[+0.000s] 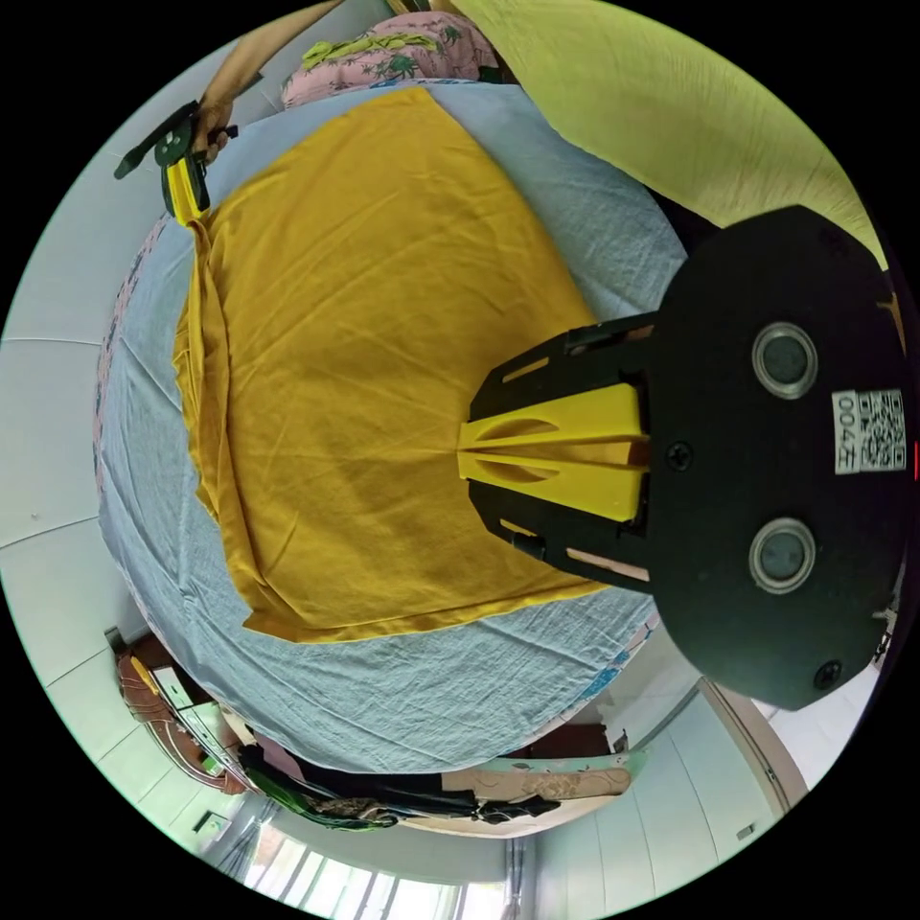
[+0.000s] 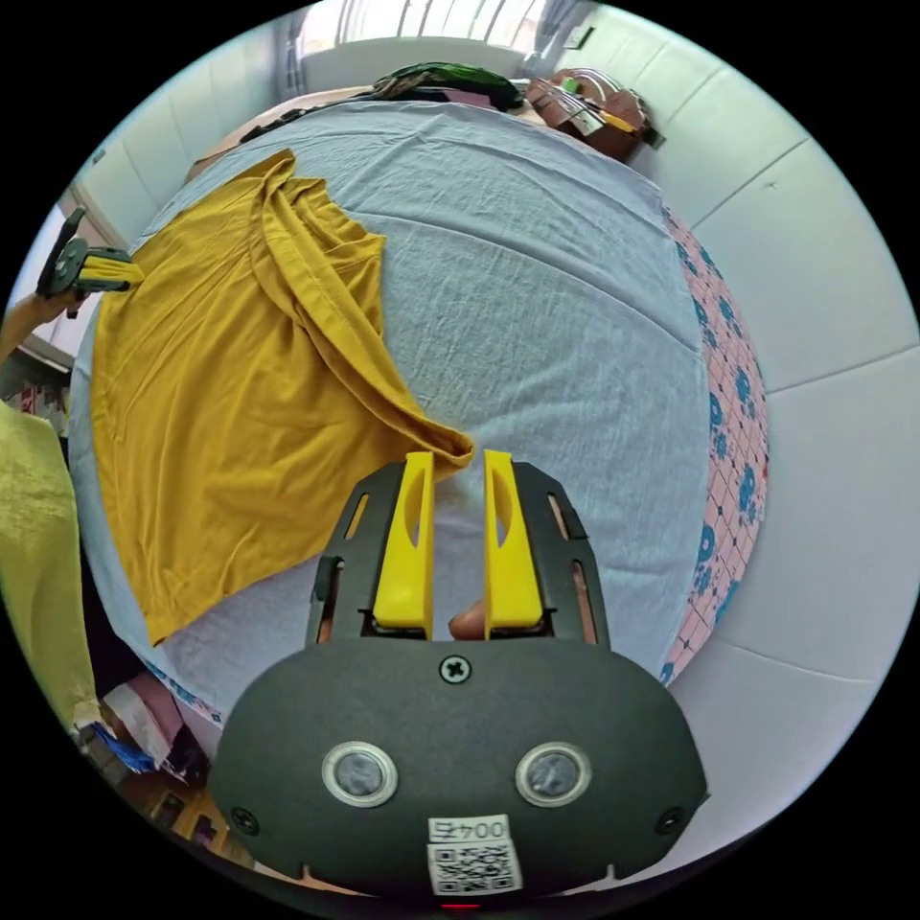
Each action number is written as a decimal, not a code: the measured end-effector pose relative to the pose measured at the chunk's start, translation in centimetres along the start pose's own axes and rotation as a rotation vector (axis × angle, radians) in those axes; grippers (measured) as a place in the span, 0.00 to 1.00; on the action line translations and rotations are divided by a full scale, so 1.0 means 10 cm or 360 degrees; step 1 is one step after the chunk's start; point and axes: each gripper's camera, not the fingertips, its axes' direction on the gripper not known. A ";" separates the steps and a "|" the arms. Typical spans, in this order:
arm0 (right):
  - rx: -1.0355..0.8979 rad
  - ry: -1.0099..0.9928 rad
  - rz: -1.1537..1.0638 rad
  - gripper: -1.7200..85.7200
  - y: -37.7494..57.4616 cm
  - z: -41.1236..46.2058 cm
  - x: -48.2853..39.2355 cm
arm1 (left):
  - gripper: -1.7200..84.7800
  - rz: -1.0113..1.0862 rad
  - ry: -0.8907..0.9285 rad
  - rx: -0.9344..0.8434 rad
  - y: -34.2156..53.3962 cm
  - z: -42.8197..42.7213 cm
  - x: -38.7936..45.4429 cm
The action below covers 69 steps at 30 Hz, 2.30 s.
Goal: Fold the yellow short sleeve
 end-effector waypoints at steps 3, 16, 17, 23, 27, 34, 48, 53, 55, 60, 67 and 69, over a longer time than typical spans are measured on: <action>0.0019 -0.0166 -0.0077 0.05 -0.11 0.00 0.21 | 0.03 0.0003 -0.0022 -0.0040 -0.08 -0.05 0.08; 0.0265 -0.0792 0.1100 0.10 0.06 0.27 1.34 | 0.03 -0.0060 0.0047 -0.0101 -0.20 -0.14 0.07; 0.0319 -0.0758 0.1173 0.10 0.10 0.22 1.36 | 0.03 -0.0058 0.0048 -0.0102 -0.20 -0.14 0.06; 0.0357 -0.0749 0.0915 0.10 -0.01 -0.16 0.85 | 0.03 -0.0032 0.0142 -0.0127 -0.22 -0.19 -0.14; 0.0206 -0.0766 0.0716 0.10 -0.14 -0.18 0.33 | 0.04 -0.0015 0.0044 0.0074 -0.36 -0.37 -0.43; -0.0241 -0.0626 0.0606 0.10 -0.41 0.11 -0.27 | 0.09 -0.0064 -0.0118 0.0119 -0.89 -0.18 -1.35; -0.0568 -0.0395 0.0536 0.07 -0.49 0.22 -0.77 | 0.05 -0.0037 -0.0099 0.0154 -0.65 0.32 -2.23; -0.0588 -0.0442 0.0582 0.07 -0.29 0.26 -0.98 | 0.04 -0.0435 0.0322 0.0163 -0.20 0.58 -2.88; -0.0580 -0.0455 0.0595 0.07 -0.20 0.28 -1.06 | 0.04 -0.0417 0.0343 0.0162 -0.10 0.61 -2.98; -0.0531 -0.0485 0.0636 0.06 0.09 0.30 -1.31 | 0.04 -0.0517 0.0371 0.0189 0.31 0.60 -3.35; -0.0202 -0.0549 0.0718 0.06 0.88 0.16 -1.71 | 0.05 -0.0373 0.0635 0.0265 1.47 0.42 -3.49; -0.0038 -0.0576 0.0799 0.09 1.22 0.03 -1.82 | 0.05 -0.0371 0.0669 0.0283 1.90 0.37 -3.44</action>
